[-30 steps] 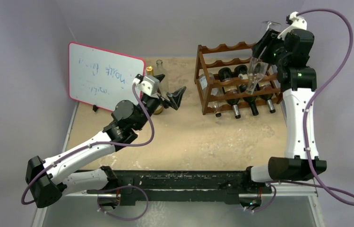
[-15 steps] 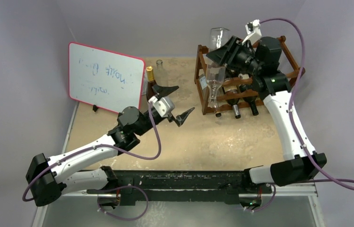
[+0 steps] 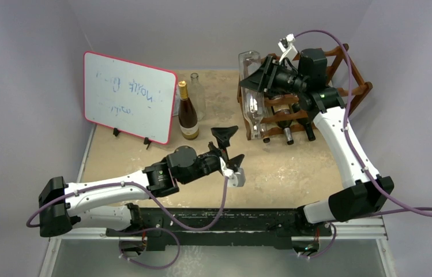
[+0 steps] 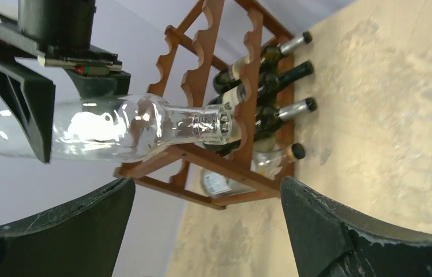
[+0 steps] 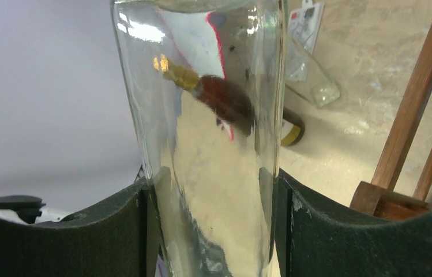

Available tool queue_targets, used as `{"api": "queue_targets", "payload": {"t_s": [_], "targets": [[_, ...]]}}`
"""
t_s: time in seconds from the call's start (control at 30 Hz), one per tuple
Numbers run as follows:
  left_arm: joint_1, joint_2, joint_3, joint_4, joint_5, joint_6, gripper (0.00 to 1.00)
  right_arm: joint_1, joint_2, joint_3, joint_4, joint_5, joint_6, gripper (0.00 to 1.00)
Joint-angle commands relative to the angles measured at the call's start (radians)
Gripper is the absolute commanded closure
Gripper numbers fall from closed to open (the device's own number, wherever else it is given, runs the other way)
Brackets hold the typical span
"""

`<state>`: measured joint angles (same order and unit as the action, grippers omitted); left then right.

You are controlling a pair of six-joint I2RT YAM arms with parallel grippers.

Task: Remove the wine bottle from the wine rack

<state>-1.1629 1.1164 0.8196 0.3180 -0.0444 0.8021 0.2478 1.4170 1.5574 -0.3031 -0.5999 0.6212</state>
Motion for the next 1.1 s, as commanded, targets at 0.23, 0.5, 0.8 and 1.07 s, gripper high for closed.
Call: {"api": "queue_targets", "payload": {"t_s": [0.23,0.5,0.8,1.07], "targets": [[-0.154,0.106,0.111,0.050,-0.307,0.556,0.03,0.026,0.032,0.063,-0.086,-0.201,-0.036,1.00],[-0.208,0.241,0.175,0.081,-0.377,0.771,0.06,0.053,0.029,0.060,-0.112,-0.226,-0.042,1.00],[-0.210,0.372,0.259,0.132,-0.452,0.912,0.17,0.071,0.022,0.066,-0.151,-0.247,-0.054,1.00],[-0.210,0.432,0.316,0.112,-0.496,0.934,0.45,0.077,0.010,0.083,-0.207,-0.240,-0.081,1.00]]}}
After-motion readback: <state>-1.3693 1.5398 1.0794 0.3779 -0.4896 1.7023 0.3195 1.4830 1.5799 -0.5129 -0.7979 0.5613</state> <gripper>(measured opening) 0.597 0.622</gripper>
